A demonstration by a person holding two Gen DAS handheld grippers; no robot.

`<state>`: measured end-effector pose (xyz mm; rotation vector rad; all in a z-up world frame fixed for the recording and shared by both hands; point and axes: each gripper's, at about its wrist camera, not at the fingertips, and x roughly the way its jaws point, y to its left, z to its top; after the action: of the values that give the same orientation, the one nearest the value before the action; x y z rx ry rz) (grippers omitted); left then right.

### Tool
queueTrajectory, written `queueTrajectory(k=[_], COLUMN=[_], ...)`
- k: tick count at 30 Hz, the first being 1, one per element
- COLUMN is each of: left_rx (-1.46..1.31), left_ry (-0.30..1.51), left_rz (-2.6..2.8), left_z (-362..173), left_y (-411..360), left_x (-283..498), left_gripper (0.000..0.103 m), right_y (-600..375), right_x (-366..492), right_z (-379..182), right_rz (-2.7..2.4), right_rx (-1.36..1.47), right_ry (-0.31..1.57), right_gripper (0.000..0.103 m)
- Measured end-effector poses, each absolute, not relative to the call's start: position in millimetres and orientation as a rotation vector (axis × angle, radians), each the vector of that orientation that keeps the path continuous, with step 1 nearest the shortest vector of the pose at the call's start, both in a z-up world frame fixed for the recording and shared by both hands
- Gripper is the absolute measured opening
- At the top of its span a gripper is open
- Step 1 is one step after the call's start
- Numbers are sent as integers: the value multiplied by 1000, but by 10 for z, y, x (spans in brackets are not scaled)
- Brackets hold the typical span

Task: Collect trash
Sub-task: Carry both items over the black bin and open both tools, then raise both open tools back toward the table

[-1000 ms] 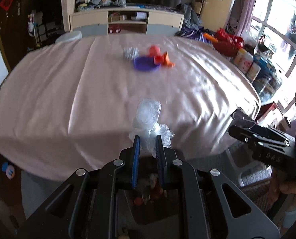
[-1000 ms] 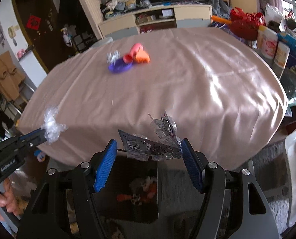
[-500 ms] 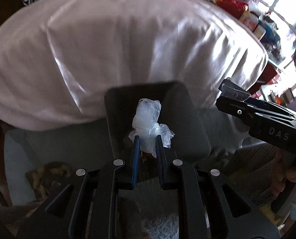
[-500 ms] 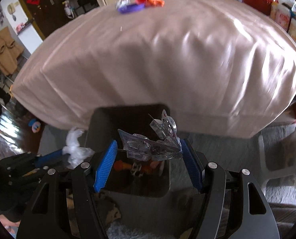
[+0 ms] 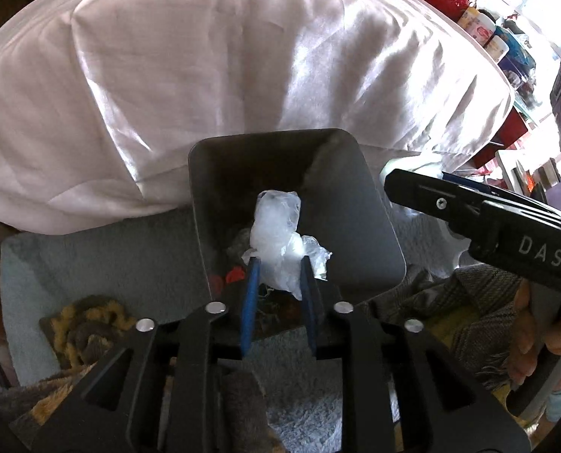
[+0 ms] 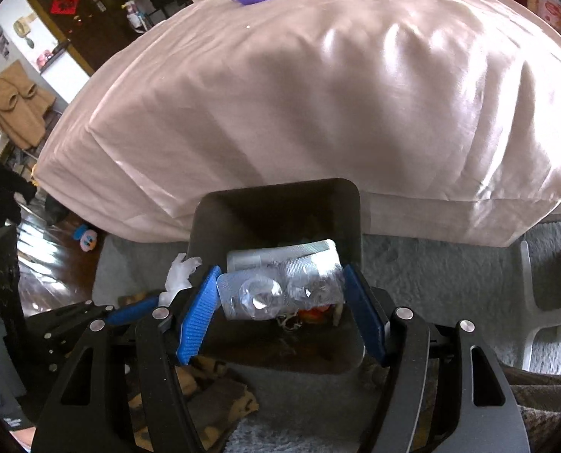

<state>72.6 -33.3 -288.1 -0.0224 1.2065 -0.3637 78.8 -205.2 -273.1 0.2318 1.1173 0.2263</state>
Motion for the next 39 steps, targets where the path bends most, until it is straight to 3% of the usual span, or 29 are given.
queueTrajectory(k=[3,9,16,28,39], left_rx=[-24,-20,-48,-33,-4], left_ry=[1205,1199,1109,947,951], left_rz=[-365,-332,-294,-258,-236], left_z=[-2868,-2812,-2387,-1498,-1471], left_y=[-336,-279,-148,-202,-243], left_x=[724,746,899,1715,2513], left_gripper=[36,58,84,90,90], right_y=[-2064,-2256,-2683,-2837,-2772], right_x=[794,829,908,1609,2436], right_z=[-2748,-2655,-2229,-1633,-1459], right_rz=[225,182,105,78,72], right_rx=[233,279,341,306,280], right_ry=[1117,1093,978,871,851], right_gripper=[74,75,80,81,81])
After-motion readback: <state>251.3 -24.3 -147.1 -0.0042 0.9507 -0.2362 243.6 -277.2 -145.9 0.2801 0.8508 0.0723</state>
